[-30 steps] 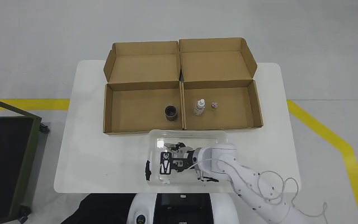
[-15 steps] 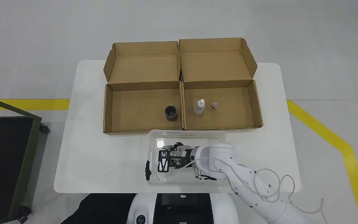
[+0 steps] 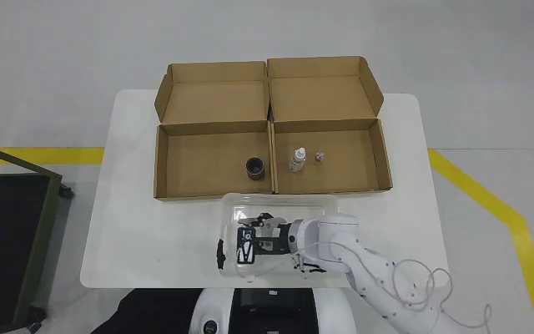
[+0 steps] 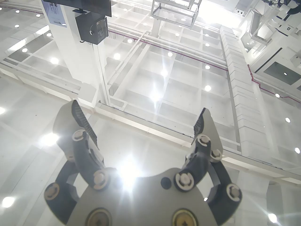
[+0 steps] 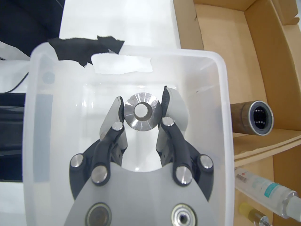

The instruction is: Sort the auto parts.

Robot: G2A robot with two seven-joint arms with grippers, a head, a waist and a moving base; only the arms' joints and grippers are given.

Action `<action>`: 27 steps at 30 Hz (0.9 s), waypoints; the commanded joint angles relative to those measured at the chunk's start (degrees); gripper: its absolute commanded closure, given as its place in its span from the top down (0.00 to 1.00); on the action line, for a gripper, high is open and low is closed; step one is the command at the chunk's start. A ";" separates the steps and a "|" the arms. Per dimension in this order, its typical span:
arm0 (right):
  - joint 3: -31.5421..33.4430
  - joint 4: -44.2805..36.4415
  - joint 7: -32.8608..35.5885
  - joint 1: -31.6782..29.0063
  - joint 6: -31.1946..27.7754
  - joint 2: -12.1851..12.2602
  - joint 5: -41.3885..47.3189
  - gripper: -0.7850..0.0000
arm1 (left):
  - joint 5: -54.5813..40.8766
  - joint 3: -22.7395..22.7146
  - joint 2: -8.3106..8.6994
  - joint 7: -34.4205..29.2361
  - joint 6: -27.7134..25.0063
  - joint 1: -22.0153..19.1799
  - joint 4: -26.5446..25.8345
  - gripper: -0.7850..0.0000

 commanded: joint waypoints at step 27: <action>15.30 -12.11 -19.71 -4.29 0.27 2.21 13.88 0.00 | 0.00 0.00 0.00 0.00 0.00 0.00 0.00 1.00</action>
